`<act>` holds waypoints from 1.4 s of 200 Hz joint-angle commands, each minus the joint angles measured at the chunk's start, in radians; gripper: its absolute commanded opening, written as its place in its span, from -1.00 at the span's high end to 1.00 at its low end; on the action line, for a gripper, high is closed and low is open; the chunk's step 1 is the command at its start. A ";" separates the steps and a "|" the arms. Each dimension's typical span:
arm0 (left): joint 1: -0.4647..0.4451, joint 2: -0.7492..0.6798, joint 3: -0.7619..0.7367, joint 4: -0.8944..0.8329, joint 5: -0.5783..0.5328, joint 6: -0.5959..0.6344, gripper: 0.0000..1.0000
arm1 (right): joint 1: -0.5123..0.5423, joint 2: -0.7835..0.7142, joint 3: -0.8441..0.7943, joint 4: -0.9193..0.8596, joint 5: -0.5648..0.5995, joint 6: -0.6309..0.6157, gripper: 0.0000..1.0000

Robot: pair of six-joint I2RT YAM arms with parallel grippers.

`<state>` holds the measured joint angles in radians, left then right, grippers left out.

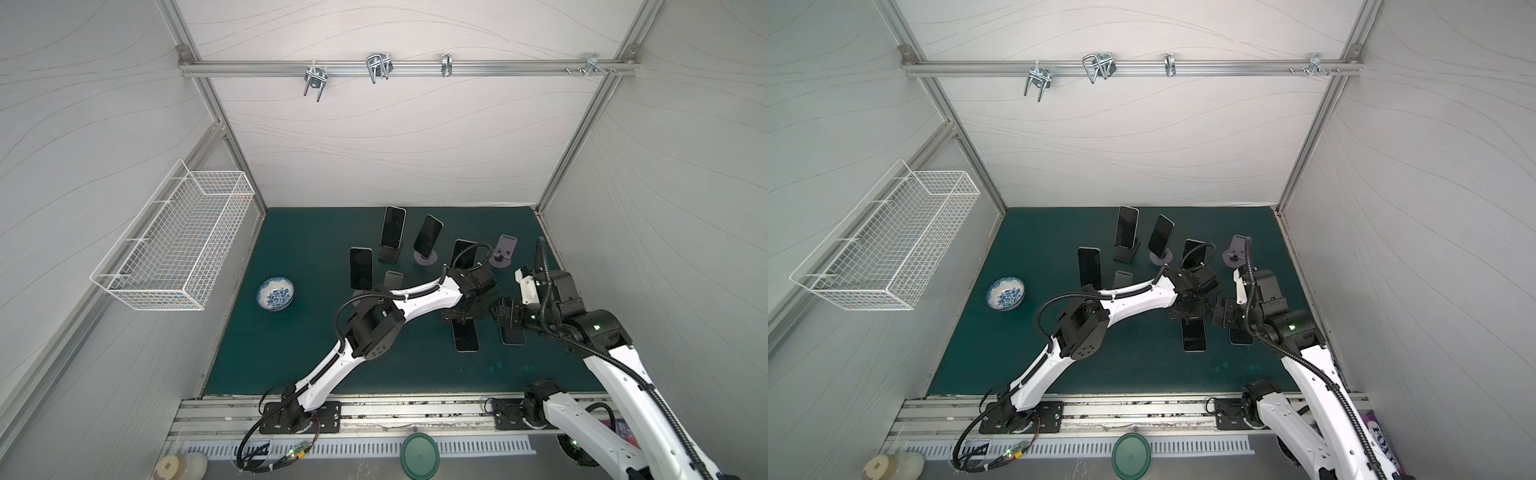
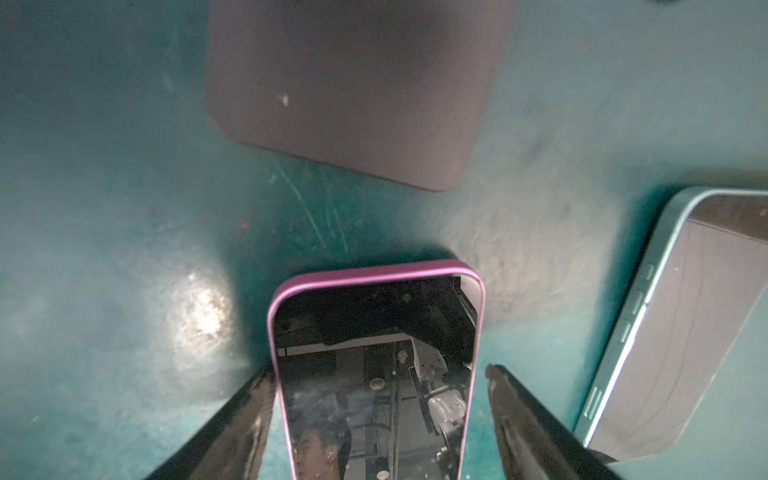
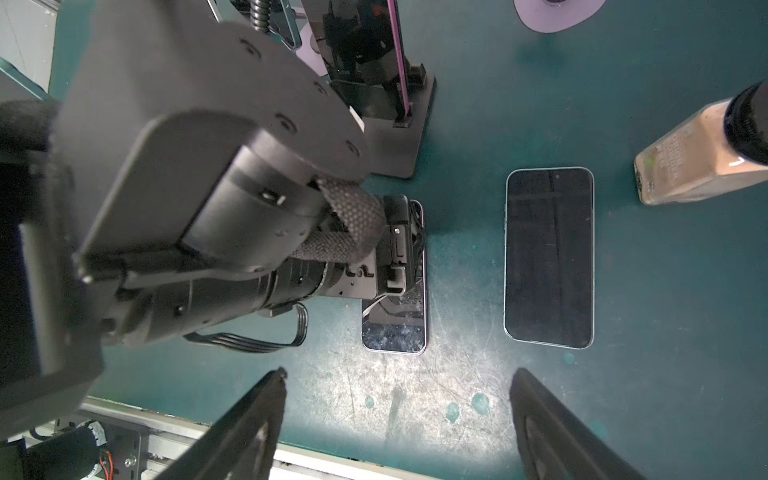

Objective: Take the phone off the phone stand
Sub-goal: 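Open the left gripper to release the phone on the table, then raise the left gripper away from the phone while the right gripper draws back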

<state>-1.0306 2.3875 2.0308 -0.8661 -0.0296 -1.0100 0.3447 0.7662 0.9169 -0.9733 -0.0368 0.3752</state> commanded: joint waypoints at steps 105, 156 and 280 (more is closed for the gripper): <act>0.003 -0.307 -0.039 0.004 -0.321 0.142 -0.71 | 0.017 -0.090 0.127 0.079 -0.101 -0.059 -0.72; 0.028 -0.458 -0.074 0.044 -0.387 0.285 -0.72 | 0.018 -0.012 0.243 0.107 -0.066 -0.053 -0.72; 0.033 -0.779 -0.288 0.109 -0.452 0.559 -0.72 | 0.114 0.195 0.316 0.207 -0.036 0.059 -0.68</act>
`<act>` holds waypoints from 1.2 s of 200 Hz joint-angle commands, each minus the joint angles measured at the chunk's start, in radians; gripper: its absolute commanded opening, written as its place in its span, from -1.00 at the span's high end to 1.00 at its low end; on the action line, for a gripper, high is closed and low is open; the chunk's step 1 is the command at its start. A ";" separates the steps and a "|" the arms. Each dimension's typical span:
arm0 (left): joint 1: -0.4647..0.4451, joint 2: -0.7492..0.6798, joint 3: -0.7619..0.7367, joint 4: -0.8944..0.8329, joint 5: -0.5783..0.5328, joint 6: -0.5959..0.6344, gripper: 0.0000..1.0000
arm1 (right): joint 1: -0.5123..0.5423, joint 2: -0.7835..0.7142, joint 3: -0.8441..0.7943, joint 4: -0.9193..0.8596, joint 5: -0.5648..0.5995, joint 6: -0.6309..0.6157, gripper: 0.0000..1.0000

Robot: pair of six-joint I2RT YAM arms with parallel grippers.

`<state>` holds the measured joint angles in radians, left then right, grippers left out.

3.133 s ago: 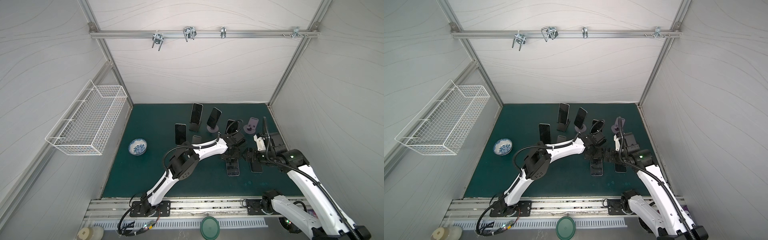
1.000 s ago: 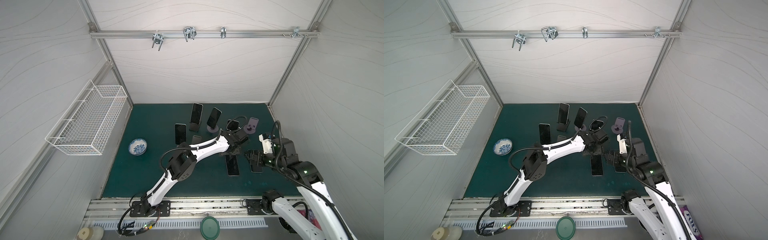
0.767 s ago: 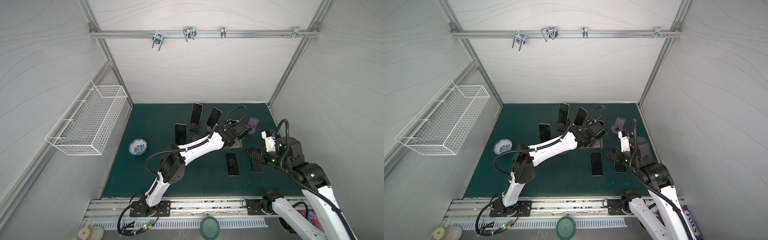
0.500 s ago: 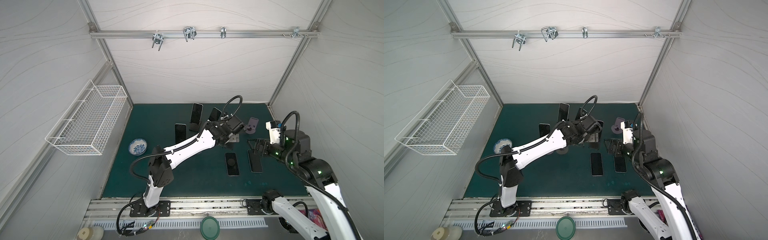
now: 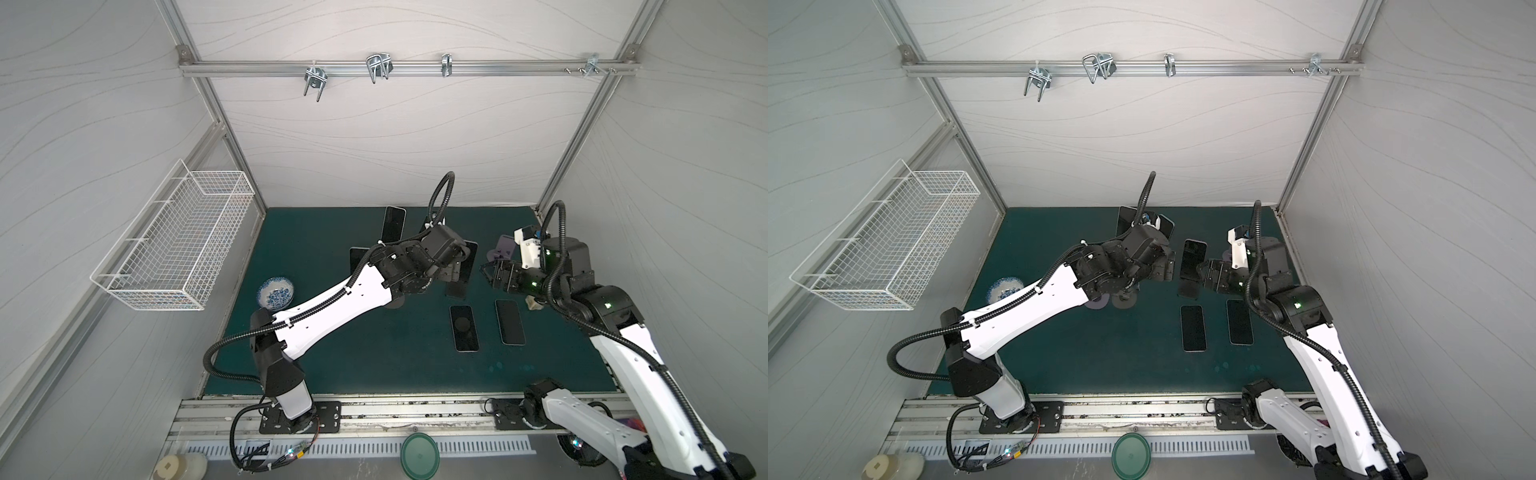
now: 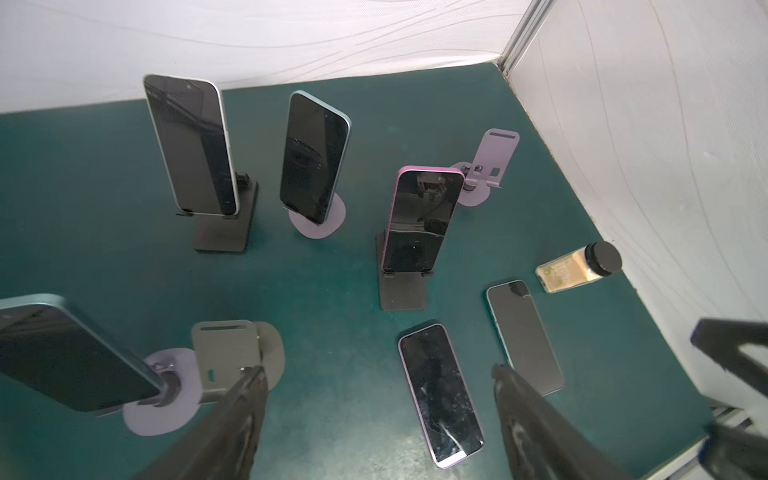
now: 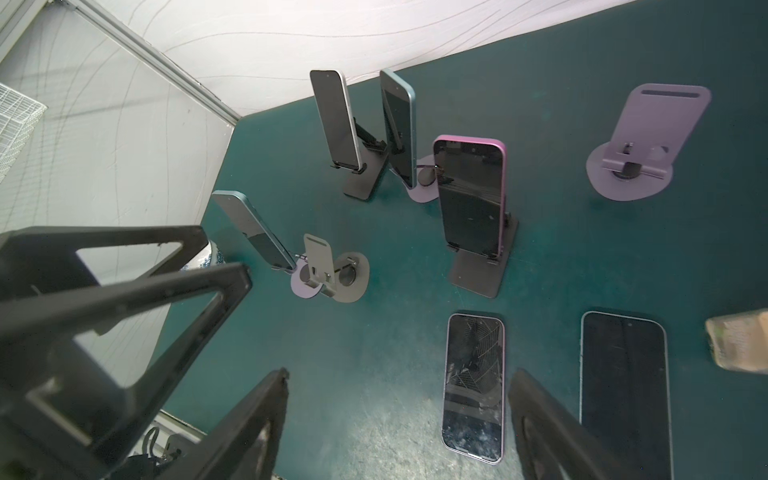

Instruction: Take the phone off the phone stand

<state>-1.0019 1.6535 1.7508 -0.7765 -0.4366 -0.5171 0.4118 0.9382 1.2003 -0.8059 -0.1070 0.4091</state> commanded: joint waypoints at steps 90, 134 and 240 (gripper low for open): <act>0.034 -0.202 -0.116 -0.005 -0.088 0.137 -0.73 | 0.235 0.169 0.075 0.129 0.130 0.066 -0.68; 0.085 -0.304 -0.187 -0.028 -0.085 0.141 -0.73 | 0.310 0.232 0.106 0.162 0.166 0.080 -0.68; 0.388 -0.682 -0.480 -0.057 0.027 0.201 -0.77 | 0.500 0.491 0.372 0.079 0.250 0.062 -0.68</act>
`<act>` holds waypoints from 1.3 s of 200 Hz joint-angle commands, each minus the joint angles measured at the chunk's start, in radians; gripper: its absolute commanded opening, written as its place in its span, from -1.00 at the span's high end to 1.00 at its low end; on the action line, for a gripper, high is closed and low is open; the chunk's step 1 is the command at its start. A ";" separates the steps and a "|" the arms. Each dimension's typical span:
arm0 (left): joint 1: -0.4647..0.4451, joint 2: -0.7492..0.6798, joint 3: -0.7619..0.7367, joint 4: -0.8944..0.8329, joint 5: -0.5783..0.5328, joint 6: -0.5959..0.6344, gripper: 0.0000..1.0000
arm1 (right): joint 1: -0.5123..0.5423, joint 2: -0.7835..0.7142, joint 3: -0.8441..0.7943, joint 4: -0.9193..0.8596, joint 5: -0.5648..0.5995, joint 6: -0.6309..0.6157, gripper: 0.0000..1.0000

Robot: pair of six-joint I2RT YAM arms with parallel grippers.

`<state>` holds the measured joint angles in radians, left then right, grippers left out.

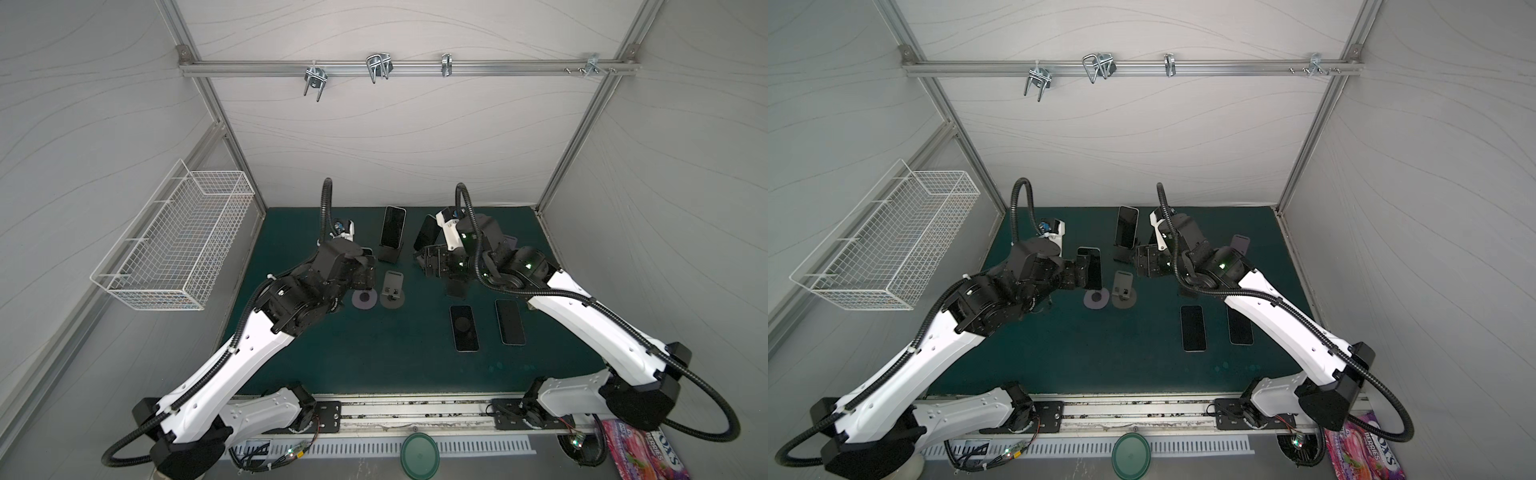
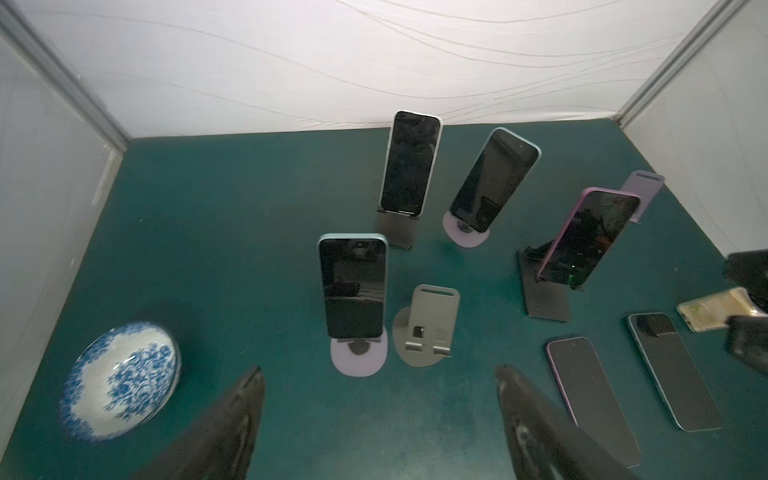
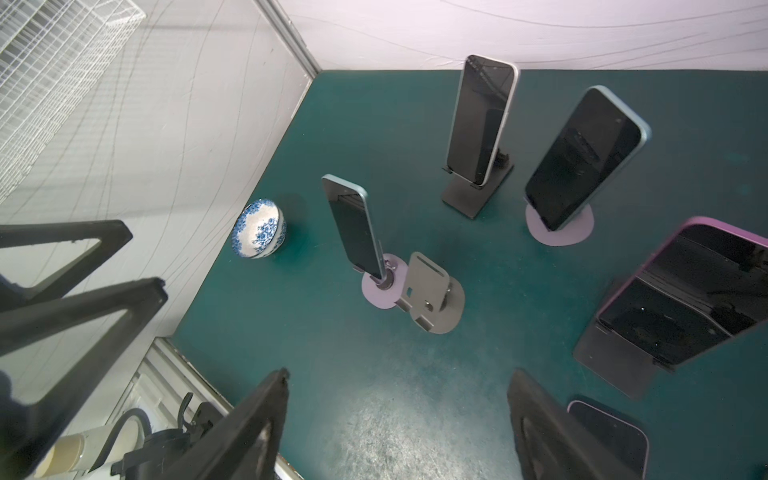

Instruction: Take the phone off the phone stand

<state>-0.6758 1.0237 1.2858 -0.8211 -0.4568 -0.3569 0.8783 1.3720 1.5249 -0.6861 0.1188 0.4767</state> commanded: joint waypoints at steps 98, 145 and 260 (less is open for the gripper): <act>0.160 -0.145 -0.156 0.023 0.127 0.073 -0.78 | 0.101 0.221 0.140 0.006 0.043 0.009 -0.67; 0.169 -0.182 -0.327 0.206 0.178 0.122 -0.80 | 0.108 0.260 0.108 0.039 0.032 0.023 -0.67; 0.247 -0.114 -0.453 0.370 0.288 0.181 -0.85 | 0.102 0.275 0.032 0.074 -0.018 -0.008 -0.46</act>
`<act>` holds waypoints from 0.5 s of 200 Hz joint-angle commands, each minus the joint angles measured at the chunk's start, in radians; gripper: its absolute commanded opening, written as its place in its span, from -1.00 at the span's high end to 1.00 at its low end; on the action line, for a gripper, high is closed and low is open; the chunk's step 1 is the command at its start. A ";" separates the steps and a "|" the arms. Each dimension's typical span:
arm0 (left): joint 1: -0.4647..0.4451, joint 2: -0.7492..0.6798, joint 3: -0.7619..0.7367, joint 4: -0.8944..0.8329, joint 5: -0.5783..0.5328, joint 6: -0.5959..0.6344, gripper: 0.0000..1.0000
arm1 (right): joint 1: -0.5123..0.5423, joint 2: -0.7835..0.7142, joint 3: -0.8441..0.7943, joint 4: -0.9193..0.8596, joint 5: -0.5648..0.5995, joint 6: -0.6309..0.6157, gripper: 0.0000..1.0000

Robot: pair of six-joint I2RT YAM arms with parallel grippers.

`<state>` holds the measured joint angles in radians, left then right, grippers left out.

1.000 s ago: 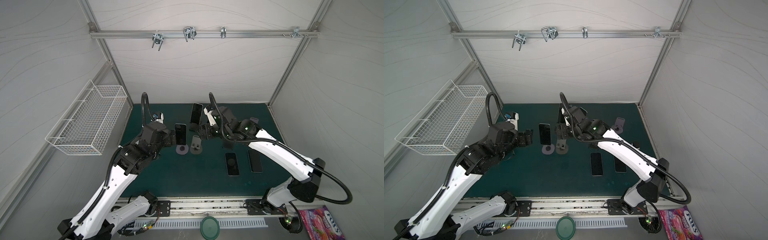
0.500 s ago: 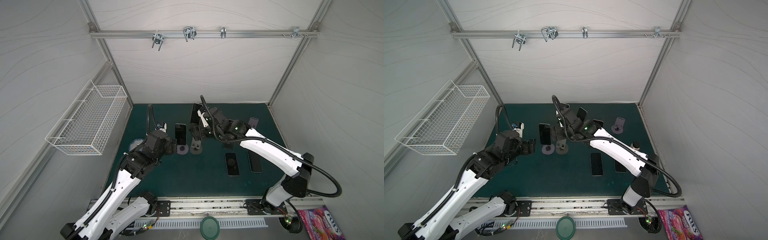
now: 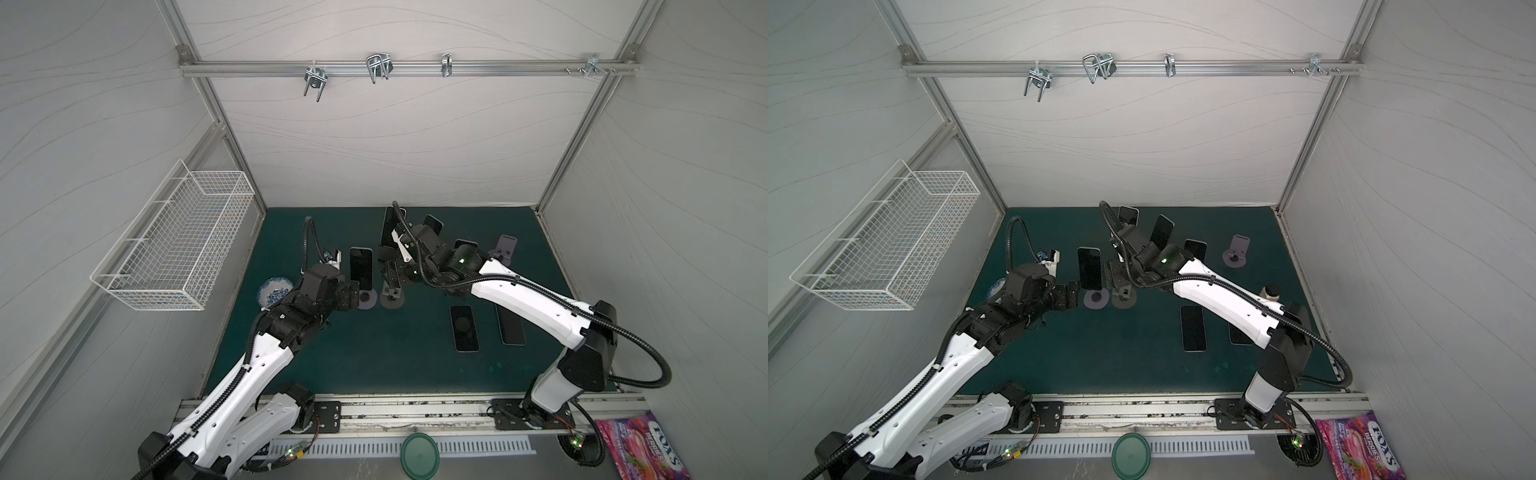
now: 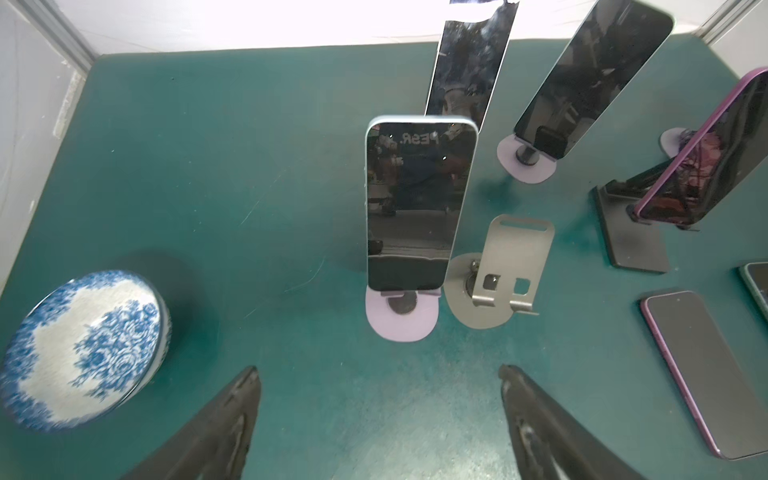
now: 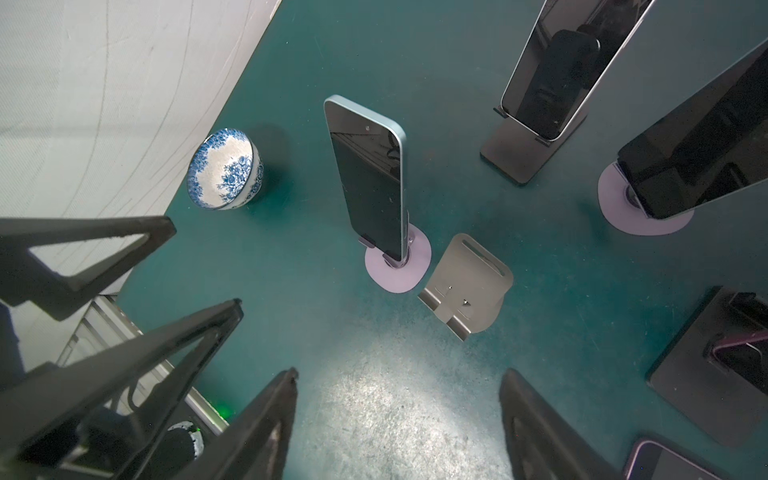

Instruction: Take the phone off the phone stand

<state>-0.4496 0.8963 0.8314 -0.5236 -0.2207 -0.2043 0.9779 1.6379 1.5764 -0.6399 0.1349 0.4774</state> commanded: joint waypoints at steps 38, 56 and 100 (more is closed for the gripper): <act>0.063 0.027 -0.027 0.127 0.111 0.050 -0.90 | -0.001 0.032 -0.031 0.047 -0.073 -0.009 -0.37; 0.085 0.036 -0.040 0.156 0.136 0.058 -0.94 | -0.002 0.040 -0.036 0.058 -0.076 -0.013 -0.37; 0.111 0.087 -0.025 0.187 0.167 0.097 -0.97 | -0.033 0.043 -0.059 0.078 -0.115 -0.025 -0.21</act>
<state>-0.3515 0.9607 0.7876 -0.4015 -0.0872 -0.1459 0.9649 1.6741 1.5299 -0.5896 0.0574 0.4694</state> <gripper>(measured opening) 0.984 0.629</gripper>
